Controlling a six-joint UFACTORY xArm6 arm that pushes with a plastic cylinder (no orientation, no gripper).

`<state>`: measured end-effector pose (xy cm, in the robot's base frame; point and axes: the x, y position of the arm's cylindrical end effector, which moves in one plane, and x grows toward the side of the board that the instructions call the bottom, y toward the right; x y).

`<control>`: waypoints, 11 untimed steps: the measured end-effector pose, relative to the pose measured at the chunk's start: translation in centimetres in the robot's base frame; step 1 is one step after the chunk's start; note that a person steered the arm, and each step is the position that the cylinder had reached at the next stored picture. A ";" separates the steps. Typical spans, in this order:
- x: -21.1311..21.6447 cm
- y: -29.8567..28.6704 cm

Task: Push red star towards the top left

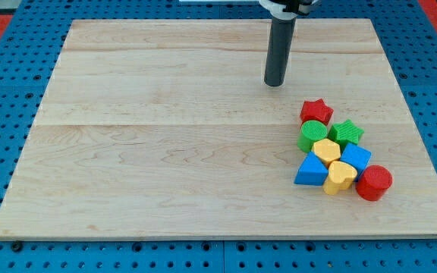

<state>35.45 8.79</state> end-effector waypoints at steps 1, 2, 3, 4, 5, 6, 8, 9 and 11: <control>0.0 0.0; 0.0 0.4; 0.0 3.4; 0.0 8.3; 1.2 11.9; 4.1 12.0; 8.4 12.0; 9.3 10.8; 7.5 4.0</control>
<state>42.97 12.79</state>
